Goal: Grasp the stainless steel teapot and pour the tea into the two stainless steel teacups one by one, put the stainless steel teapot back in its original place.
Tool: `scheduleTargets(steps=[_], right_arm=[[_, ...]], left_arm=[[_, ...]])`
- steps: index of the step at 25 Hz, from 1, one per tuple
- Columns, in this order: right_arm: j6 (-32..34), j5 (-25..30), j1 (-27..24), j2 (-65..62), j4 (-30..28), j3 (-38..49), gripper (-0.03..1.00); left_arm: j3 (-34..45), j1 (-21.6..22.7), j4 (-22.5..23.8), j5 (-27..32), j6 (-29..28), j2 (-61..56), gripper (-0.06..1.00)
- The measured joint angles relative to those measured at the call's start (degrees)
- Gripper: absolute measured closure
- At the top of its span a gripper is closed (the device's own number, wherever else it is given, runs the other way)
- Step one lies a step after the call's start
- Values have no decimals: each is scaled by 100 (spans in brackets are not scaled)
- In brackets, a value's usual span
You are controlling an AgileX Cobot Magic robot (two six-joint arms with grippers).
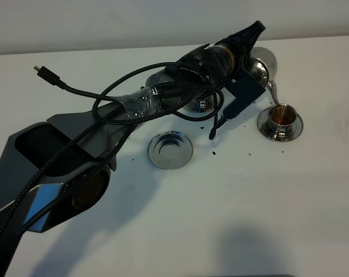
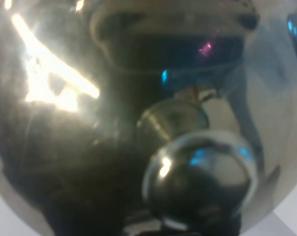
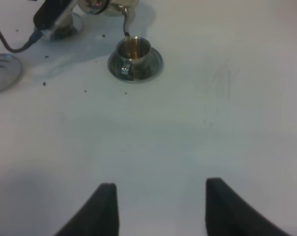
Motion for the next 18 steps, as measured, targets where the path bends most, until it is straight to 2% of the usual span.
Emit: scheduleTargets(steps=[18], right_arm=[[0,0,0,0,0,0,57]], left_arm=[[0,0,321,-112,0,0,73]])
